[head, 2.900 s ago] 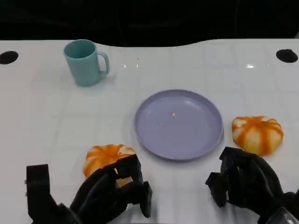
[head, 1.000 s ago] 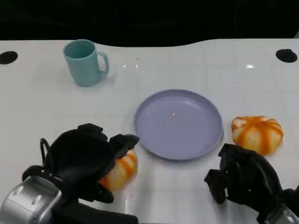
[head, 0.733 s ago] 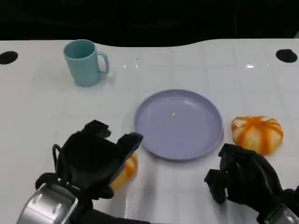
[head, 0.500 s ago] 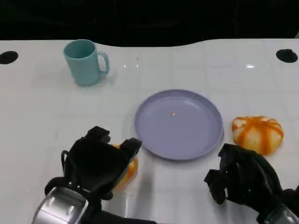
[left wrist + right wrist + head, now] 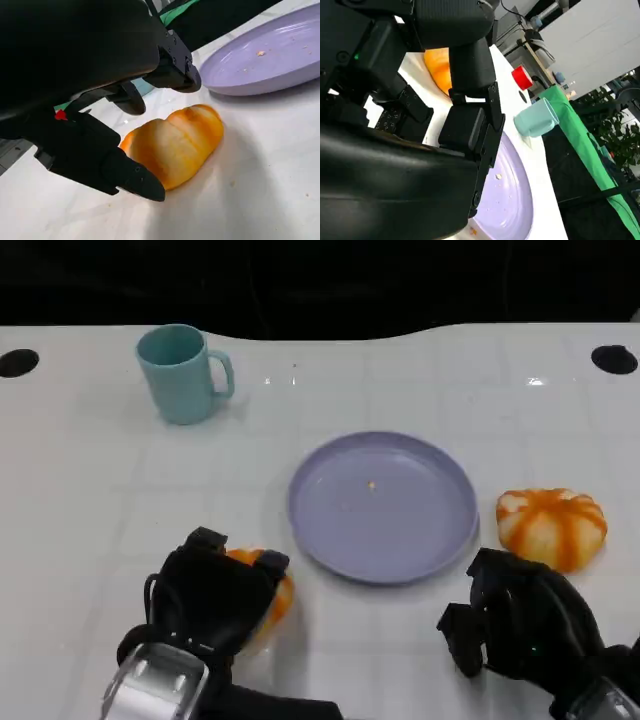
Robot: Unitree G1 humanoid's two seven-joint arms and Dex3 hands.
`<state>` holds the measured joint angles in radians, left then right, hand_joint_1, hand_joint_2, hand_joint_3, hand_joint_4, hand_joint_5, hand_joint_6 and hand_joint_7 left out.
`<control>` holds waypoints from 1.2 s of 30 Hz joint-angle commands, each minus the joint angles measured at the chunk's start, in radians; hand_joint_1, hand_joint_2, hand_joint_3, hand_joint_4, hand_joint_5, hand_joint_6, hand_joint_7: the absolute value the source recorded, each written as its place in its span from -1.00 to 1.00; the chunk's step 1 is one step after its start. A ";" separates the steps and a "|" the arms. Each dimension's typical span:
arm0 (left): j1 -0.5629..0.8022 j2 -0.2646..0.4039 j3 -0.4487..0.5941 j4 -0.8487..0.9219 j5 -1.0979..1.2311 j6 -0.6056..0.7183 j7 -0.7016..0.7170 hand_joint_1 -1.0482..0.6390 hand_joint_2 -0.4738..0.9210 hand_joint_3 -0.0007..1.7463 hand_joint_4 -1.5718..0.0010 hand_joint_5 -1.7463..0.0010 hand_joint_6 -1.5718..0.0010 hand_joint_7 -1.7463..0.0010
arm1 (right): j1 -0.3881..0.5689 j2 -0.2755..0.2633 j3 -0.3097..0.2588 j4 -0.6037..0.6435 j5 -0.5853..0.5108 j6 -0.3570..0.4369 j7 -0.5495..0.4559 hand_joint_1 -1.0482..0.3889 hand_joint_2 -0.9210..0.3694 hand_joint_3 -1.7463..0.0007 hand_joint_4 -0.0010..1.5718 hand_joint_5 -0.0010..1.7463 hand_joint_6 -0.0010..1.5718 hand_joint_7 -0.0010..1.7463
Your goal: Grasp the bread from the table and place it into the plate.
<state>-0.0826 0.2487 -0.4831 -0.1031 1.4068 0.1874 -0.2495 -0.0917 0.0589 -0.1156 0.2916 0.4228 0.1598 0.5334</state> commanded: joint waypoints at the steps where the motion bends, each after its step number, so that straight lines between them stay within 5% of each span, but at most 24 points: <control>1: -0.013 0.013 -0.005 0.009 -0.006 0.015 0.020 -0.22 0.73 -0.99 0.59 0.25 0.51 0.99 | 0.005 -0.013 -0.004 -0.011 0.004 -0.009 0.001 -1.00 0.35 -0.67 0.77 0.77 0.84 0.32; 6: -0.014 0.015 -0.008 0.010 -0.008 0.018 0.022 -0.22 0.73 -0.99 0.59 0.25 0.51 0.99 | 0.005 -0.013 -0.004 -0.011 0.004 -0.009 0.001 -1.00 0.35 -0.67 0.77 0.77 0.84 0.32; 8: -0.060 0.008 -0.011 0.187 -0.032 0.008 0.119 -0.26 0.77 -0.98 0.53 0.21 0.45 0.97 | 0.009 -0.014 -0.005 -0.022 0.006 0.000 -0.006 -1.00 0.37 -0.69 0.75 0.79 0.84 0.34; 14: -0.119 0.025 -0.042 0.386 -0.081 -0.010 0.300 -0.32 0.91 -0.96 0.27 -0.06 0.27 0.90 | 0.007 -0.017 -0.006 -0.015 0.006 -0.007 0.001 -1.00 0.36 -0.66 0.76 0.78 0.83 0.33; 20: -0.132 0.039 -0.059 0.402 -0.125 -0.008 0.351 -0.31 0.91 -0.99 0.31 -0.32 0.24 0.92 | 0.008 -0.014 -0.004 -0.018 0.006 -0.003 -0.002 -1.00 0.34 -0.64 0.75 0.77 0.83 0.32; 22: -0.138 0.044 -0.065 0.411 -0.141 -0.016 0.368 -0.29 0.95 -0.98 0.22 -0.72 0.10 0.89 | 0.011 -0.014 -0.002 -0.026 0.002 0.002 -0.010 -1.00 0.34 -0.65 0.75 0.78 0.83 0.32; 27: -0.157 0.066 -0.084 0.463 -0.167 -0.058 0.501 -0.30 1.00 -0.82 -0.16 -0.92 -0.45 0.75 | 0.015 -0.015 0.000 -0.032 0.003 0.001 -0.012 -1.00 0.37 -0.72 0.73 0.82 0.83 0.36; 29: -0.167 0.068 -0.084 0.507 -0.181 -0.080 0.609 -0.28 0.96 -0.74 -0.25 -0.98 -0.55 0.45 | 0.014 -0.015 -0.002 -0.031 0.008 0.002 -0.009 -1.00 0.38 -0.72 0.72 0.82 0.82 0.37; 32: -0.184 0.066 -0.082 0.570 -0.209 -0.115 0.753 -0.26 0.65 -0.29 -0.34 -1.00 -0.24 -0.46 | 0.012 -0.015 -0.004 -0.030 0.008 0.002 -0.011 -1.00 0.38 -0.71 0.72 0.82 0.81 0.36; 36: -0.212 0.060 -0.082 0.650 -0.235 -0.142 0.898 -0.25 0.34 0.15 -0.39 -1.00 -0.07 -0.96 | 0.010 -0.016 -0.003 -0.026 0.009 0.001 -0.006 -1.00 0.35 -0.67 0.74 0.79 0.82 0.34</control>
<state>-0.2817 0.2971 -0.5606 0.4971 1.1878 0.0558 0.5847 -0.0840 0.0566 -0.1145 0.2718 0.4235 0.1614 0.5248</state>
